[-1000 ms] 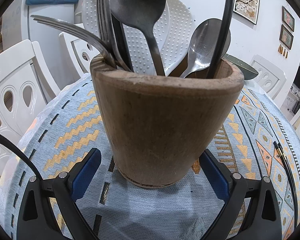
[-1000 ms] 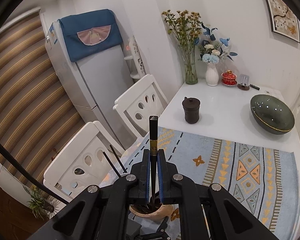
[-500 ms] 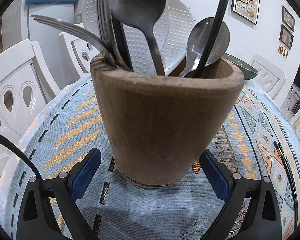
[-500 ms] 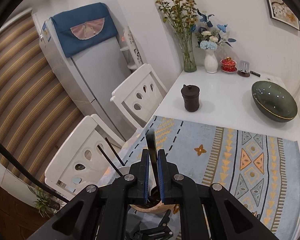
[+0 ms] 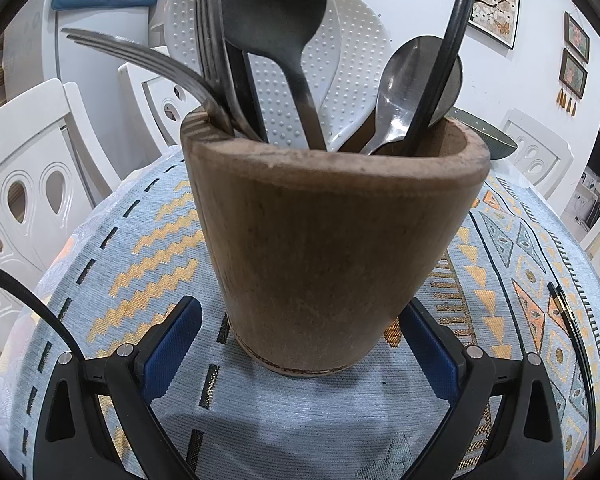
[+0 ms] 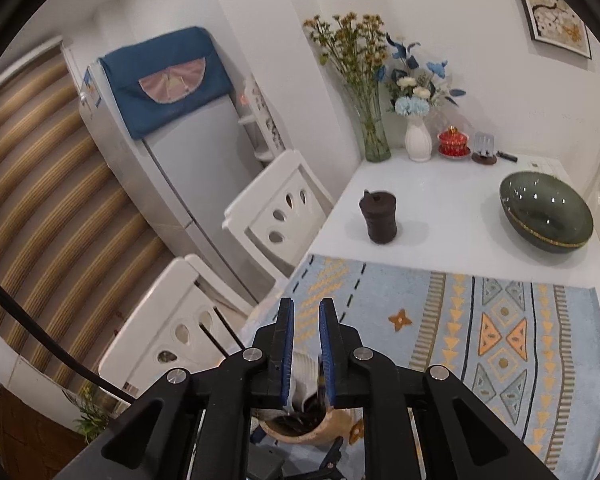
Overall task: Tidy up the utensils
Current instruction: 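Lower the chopstick into the cup and open the right tool, then move the right tool back over the black chopsticks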
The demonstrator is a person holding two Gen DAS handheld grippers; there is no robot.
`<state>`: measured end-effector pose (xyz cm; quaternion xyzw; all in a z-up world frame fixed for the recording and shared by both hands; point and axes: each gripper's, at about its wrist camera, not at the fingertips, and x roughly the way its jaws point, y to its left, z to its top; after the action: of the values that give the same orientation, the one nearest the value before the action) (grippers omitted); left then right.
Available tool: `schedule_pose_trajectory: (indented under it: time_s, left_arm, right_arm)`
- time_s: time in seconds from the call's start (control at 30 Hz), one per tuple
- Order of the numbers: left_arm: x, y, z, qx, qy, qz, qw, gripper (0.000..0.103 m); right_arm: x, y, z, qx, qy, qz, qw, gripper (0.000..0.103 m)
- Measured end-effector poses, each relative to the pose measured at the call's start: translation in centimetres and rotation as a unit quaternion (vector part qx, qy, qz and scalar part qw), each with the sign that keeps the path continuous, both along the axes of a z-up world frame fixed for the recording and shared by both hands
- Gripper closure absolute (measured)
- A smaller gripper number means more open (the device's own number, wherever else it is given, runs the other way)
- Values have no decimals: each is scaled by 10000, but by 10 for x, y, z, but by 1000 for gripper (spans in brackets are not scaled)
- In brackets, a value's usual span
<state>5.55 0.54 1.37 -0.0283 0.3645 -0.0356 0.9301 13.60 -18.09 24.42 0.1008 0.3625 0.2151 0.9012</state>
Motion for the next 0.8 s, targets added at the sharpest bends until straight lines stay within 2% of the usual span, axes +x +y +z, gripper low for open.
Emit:
schedule_pose_trajectory:
  time_s: [0.07, 0.3, 0.37, 0.43, 0.53, 0.6, 0.7, 0.8]
  left_arm:
    - [0, 0, 0, -5, 2, -1, 10000, 3]
    - [0, 0, 0, -4, 6, -2, 10000, 3]
    - [0, 0, 0, -5, 7, -2, 10000, 3]
    - [0, -1, 0, -3, 5, -1, 10000, 3]
    - [1, 0, 0, 5, 6, 1, 10000, 3]
    - [1, 0, -1, -1, 15, -1, 10000, 3]
    - [2, -1, -3, 6, 37, -2, 10000, 3]
    - [5, -2, -5, 17, 95, 4, 10000, 2]
  right_arm:
    - [-2, -3, 6, 5, -105, -19, 9999, 91]
    - [-18, -38, 34, -9, -503, -337, 9982, 79]
    - [-28, -54, 45, -87, -686, -498, 9964, 73]
    - [-36, -69, 52, -150, -798, -595, 9949, 53]
    - [-48, -89, 53, -400, -821, -797, 9926, 51]
    - [-53, -100, 43, -626, -612, -940, 9917, 51]
    - [-52, -118, 7, -942, 79, -1261, 9875, 51]
    - [-44, -135, -55, -1440, 1241, -1533, 9697, 51]
